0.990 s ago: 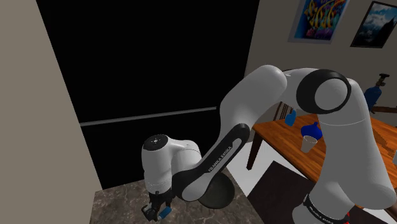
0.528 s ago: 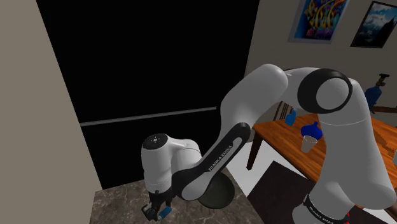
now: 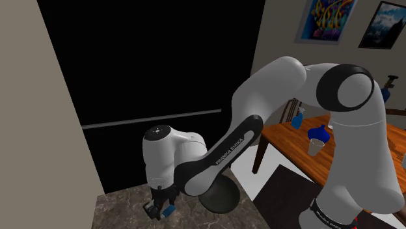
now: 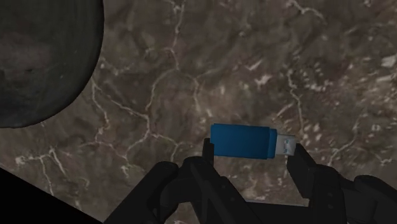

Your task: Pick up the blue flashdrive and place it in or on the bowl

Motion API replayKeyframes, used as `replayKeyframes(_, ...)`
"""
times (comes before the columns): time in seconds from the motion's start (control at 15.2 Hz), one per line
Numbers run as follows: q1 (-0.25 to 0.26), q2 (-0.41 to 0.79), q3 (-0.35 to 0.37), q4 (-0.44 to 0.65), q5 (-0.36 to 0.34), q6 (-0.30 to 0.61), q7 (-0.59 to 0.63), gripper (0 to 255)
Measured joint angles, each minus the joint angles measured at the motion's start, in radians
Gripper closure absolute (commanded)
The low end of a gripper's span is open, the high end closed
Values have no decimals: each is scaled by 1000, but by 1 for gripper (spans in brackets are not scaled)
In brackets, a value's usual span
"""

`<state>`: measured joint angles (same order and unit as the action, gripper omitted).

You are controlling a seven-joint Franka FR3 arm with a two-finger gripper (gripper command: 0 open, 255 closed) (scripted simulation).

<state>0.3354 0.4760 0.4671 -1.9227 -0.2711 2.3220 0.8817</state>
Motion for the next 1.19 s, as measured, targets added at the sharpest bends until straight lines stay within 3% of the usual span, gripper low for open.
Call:
replayKeyframes(0.86,-33,-111,39,29,70,-128,-46,255)
replayKeyframes(1.19,-111,-263,54,-157,149,-74,-133,255)
